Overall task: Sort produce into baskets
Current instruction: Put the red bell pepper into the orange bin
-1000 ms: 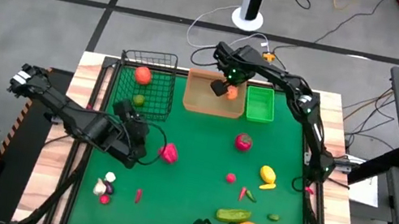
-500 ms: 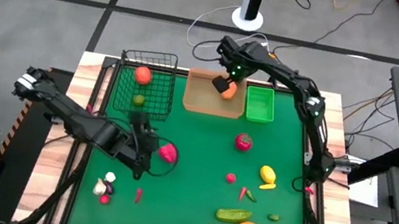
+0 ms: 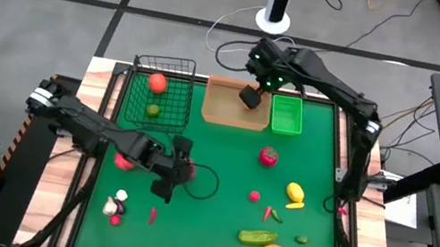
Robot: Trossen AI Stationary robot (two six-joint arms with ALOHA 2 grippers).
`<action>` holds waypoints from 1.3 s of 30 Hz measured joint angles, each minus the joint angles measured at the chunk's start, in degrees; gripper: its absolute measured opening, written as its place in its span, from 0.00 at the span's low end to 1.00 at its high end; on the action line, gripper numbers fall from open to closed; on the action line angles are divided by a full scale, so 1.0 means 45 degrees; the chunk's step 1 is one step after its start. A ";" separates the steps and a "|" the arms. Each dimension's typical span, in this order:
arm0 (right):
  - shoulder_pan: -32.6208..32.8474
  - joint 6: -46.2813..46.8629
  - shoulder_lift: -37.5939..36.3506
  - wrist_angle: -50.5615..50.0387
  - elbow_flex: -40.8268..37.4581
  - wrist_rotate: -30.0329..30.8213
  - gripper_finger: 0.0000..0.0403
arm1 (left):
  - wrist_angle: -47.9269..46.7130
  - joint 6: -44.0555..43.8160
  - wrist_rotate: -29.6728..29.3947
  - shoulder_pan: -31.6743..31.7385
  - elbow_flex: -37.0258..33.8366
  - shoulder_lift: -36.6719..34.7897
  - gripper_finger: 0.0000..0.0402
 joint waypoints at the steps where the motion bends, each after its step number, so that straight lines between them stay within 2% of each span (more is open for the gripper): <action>1: 0.0066 -0.0003 -0.0222 -0.0008 -0.0016 0.0005 0.88 | -0.0017 0.0435 0.0212 0.0162 0.0003 0.0063 0.58; 6: 0.0133 0.0150 -0.1244 -0.0514 -0.0130 0.0014 0.88 | -0.0325 0.2064 0.1160 0.0726 0.0003 0.0439 0.58; 12: 0.0162 0.0388 -0.2381 -0.0540 -0.0927 0.0030 0.88 | -0.0466 0.2126 0.1202 0.0782 0.0212 0.0932 0.60; 18: 0.0162 0.0600 -0.3328 -0.0018 -0.2274 0.0029 0.88 | -0.1195 0.2136 0.1220 0.0748 0.1117 0.1802 0.73; 24: 0.0162 0.0740 -0.4103 0.0706 -0.4120 0.0024 0.88 | -0.1785 0.2946 0.1896 0.0924 0.1697 0.2585 0.85; 31: 0.0157 0.1055 -0.4632 0.1221 -0.5642 0.0015 0.88 | -0.1801 0.3602 0.2678 0.1500 0.1905 0.2811 0.86; 39: 0.0157 0.1195 -0.4983 0.1623 -0.6094 0.0019 0.88 | -0.1806 0.4177 0.3570 0.2141 0.1879 0.3401 0.86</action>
